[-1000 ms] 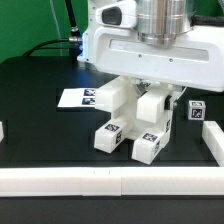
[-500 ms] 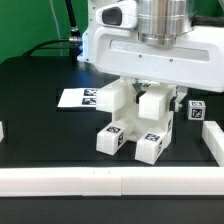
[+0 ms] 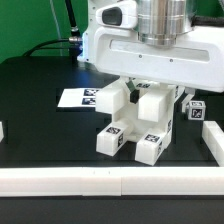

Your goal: Assemble chair

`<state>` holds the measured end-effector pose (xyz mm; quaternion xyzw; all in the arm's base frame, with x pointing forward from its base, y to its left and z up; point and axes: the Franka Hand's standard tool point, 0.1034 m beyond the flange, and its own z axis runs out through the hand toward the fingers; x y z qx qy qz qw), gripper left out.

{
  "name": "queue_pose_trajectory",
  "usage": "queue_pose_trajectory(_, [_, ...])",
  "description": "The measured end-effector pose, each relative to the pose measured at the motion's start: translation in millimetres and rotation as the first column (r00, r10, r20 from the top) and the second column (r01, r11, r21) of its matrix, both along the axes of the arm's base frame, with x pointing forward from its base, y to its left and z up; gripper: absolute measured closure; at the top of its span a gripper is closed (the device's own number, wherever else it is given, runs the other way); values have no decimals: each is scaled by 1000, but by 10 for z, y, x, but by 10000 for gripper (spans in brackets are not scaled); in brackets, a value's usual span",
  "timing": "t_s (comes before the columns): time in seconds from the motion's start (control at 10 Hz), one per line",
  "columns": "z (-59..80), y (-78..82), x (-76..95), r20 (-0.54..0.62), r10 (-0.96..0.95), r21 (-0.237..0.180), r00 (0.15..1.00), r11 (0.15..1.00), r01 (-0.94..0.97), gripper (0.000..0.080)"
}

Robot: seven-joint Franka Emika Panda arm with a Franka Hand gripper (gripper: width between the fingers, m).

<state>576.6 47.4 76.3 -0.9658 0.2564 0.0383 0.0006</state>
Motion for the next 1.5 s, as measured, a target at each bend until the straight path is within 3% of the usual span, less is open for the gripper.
queue_pose_trajectory(0.1, [12, 1, 4, 1, 0, 1, 1000, 1000, 0, 151])
queue_pose_trajectory(0.5, [523, 79, 0, 1, 25, 34, 1000, 999, -25, 151])
queue_pose_trajectory(0.7, [656, 150, -127, 6, 22, 44, 1000, 999, -22, 151])
queue_pose_trajectory(1.2, [624, 159, -135, 7, 17, 42, 1000, 999, -17, 151])
queue_pose_trajectory(1.3, [595, 252, -282, 37, -8, 42, 999, 999, 6, 151])
queue_pose_trajectory(1.5, [463, 436, -766, 28, 14, 43, 1000, 999, -15, 151])
